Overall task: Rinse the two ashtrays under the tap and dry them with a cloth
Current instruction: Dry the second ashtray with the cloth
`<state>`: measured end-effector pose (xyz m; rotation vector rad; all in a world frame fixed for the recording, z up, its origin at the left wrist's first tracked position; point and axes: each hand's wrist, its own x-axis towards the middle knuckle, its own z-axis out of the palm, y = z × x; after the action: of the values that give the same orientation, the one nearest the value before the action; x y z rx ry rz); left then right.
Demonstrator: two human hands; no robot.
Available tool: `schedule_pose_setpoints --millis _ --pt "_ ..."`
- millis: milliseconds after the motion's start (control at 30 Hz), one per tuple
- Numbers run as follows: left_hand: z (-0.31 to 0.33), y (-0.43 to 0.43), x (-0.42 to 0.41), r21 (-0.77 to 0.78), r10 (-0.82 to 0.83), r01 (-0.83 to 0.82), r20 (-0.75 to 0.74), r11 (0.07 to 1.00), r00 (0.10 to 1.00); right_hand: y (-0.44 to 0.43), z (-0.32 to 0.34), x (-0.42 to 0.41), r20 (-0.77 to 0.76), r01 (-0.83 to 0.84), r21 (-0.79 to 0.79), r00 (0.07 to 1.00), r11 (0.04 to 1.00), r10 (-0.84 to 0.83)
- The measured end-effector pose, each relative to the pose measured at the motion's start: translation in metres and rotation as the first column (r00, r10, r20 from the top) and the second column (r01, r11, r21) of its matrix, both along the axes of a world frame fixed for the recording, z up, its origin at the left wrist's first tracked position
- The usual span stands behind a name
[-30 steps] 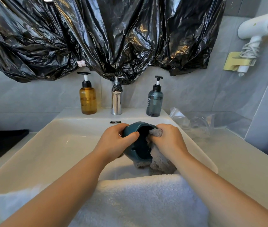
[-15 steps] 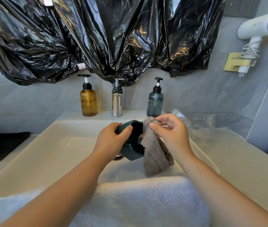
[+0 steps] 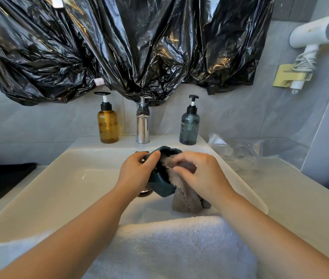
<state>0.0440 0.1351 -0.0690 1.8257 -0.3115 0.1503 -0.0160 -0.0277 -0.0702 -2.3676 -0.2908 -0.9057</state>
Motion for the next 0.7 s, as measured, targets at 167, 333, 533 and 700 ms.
schedule_pose_setpoints --millis 167,333,533,700 --pt "0.0019 0.003 0.0038 -0.103 0.057 -0.062 -0.05 0.993 0.997 0.005 0.0008 -0.0042 -0.281 -0.055 -0.334 0.959 0.941 -0.044" --pt "0.0041 0.0046 0.0019 -0.1 0.026 -0.033 -0.062 0.994 0.998 0.0074 0.0006 -0.0049 -0.31 -0.052 -0.538 0.941 0.841 -0.14" --pt "0.0082 0.0047 -0.0022 -0.083 -0.036 0.03 -0.072 0.996 0.997 0.0083 -0.0005 -0.0009 -0.288 -0.063 -0.496 0.953 0.866 -0.096" --pt "0.0086 0.0057 -0.0043 -0.072 -0.088 0.082 -0.083 0.994 0.993 0.0059 -0.0053 0.0031 -0.28 -0.098 -0.46 0.959 0.883 -0.039"
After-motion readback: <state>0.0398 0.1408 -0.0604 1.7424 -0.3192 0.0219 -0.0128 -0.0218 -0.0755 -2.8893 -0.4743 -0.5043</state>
